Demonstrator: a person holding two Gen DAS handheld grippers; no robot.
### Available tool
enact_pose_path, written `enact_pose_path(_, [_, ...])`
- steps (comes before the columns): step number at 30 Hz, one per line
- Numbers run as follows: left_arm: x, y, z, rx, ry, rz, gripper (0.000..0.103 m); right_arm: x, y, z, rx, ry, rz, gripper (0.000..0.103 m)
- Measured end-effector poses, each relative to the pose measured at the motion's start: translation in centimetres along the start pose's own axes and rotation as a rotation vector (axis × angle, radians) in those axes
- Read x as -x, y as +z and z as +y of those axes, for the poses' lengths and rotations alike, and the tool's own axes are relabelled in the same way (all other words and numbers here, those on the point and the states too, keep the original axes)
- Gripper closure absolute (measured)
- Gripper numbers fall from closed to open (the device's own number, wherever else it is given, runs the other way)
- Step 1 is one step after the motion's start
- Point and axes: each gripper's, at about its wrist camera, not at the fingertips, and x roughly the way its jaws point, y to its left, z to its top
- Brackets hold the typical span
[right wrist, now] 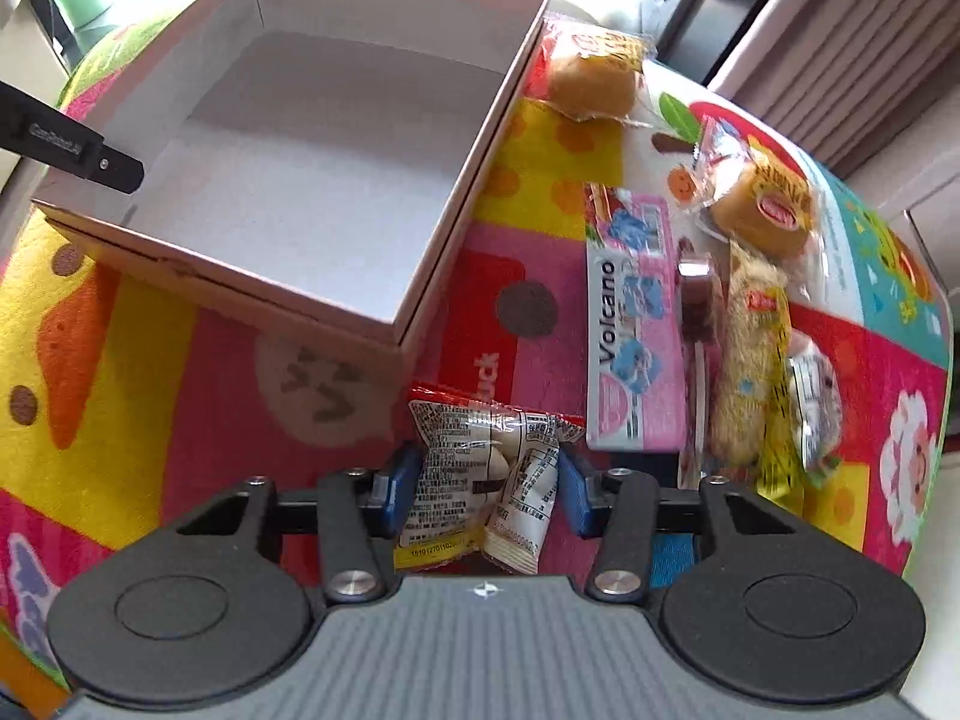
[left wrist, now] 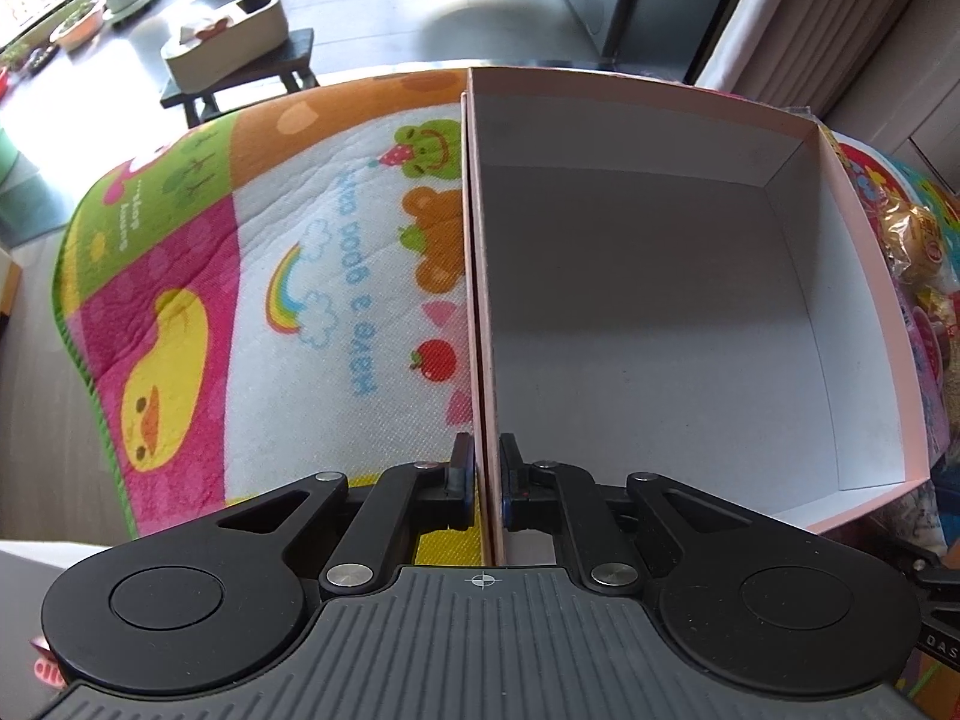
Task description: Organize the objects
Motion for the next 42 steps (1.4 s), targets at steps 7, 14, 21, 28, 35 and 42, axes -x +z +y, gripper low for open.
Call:
enact_pose_path(7, [0.0,-0.1,0.4,-0.004,-0.039,0.011,0.092,9.7,-2.0,1.1,-0.135,0.033,0.022,0.056])
enact_pose_path(14, [0.0,-0.5,0.8,0.003,-0.064,0.012,0.090,15.8,3.7,3.4,-0.197,0.087,-0.039,0.056])
enact_pose_path(21, [-0.5,-0.3,1.0,0.009,-0.081,0.030,0.089,15.1,12.1,4.4,-0.316,0.136,-0.056,0.056])
enact_pose_path(28, [-0.7,0.0,1.0,-0.016,-0.094,0.040,0.088,13.7,18.9,6.4,-0.305,0.136,-0.097,0.055])
enact_pose_path(35, [-0.8,0.1,1.2,-0.010,-0.105,0.055,0.088,13.5,19.5,6.3,-0.276,0.096,-0.130,0.028])
enact_pose_path(42, [-1.0,0.4,0.9,-0.003,-0.080,0.074,0.089,12.3,14.0,1.5,-0.396,0.062,-0.068,0.023])
